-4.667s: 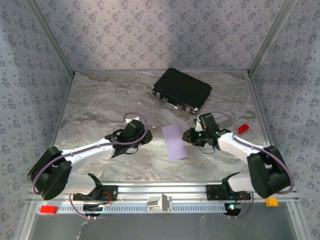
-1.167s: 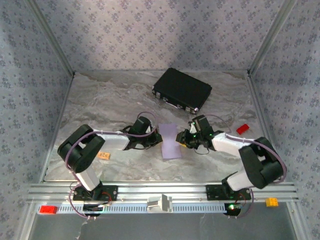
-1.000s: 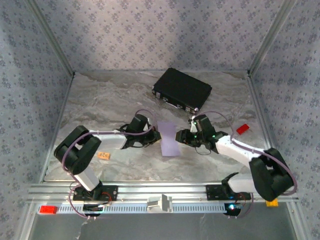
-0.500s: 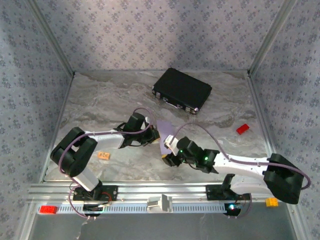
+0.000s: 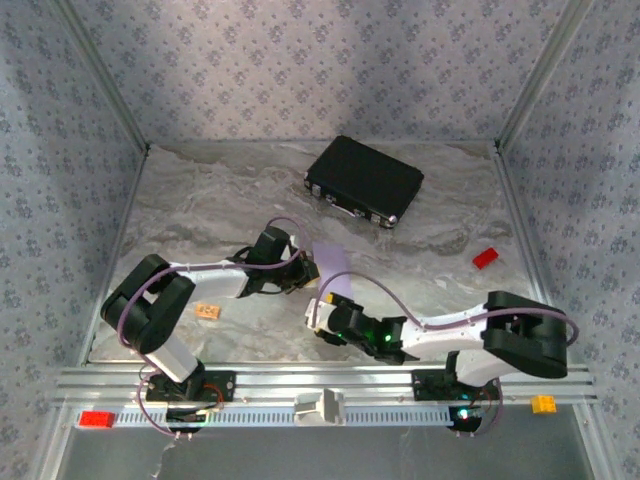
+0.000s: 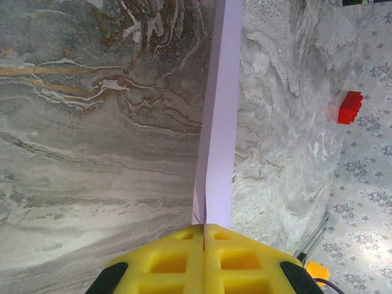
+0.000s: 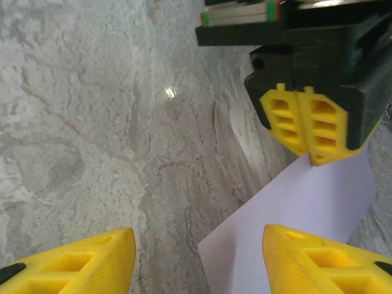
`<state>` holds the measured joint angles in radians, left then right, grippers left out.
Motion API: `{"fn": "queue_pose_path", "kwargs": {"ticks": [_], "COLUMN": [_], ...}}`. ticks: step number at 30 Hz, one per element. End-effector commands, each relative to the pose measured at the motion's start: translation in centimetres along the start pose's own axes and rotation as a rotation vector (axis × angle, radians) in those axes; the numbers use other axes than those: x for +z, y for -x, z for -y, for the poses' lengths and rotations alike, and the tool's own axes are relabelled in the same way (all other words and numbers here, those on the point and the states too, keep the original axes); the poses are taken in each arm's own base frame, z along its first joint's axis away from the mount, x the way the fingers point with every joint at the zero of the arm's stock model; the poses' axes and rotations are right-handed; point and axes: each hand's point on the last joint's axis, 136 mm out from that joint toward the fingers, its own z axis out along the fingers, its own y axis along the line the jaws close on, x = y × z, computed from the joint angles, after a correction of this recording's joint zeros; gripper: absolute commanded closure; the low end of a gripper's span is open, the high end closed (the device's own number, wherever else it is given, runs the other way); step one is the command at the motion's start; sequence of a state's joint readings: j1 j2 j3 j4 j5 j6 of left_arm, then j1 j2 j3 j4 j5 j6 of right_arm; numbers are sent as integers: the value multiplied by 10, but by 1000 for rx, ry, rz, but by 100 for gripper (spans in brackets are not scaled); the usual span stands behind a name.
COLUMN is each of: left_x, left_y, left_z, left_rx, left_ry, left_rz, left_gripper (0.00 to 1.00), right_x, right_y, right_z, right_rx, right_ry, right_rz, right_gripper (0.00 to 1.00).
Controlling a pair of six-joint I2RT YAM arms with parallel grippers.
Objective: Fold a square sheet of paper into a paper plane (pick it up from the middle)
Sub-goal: Third fold the triangle at the center of the table.
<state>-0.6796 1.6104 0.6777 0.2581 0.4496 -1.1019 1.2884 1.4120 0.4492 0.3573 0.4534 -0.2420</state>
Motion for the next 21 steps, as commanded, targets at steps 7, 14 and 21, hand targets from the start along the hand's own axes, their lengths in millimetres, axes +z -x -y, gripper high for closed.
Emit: {"fn": "queue_pose_path", "kwargs": {"ticks": [7,14,21], "left_x": [-3,-3,-2], "left_y": [0,-1,-1], "left_z": [2,1,1], "left_rx": [-5,-5,-8], "left_ry": [-18,-15,-13], "left_rz": [-3,-4,-5], "left_gripper": [94,94,94], "right_x": [6,6,4], "right_y": [8,4,3], "right_z": [19,18,19], "right_rx": [-28,-19,3], "right_ry": [-160,-155,-148], "right_rz": [3,-5,1], "right_gripper": [53,66,76]}}
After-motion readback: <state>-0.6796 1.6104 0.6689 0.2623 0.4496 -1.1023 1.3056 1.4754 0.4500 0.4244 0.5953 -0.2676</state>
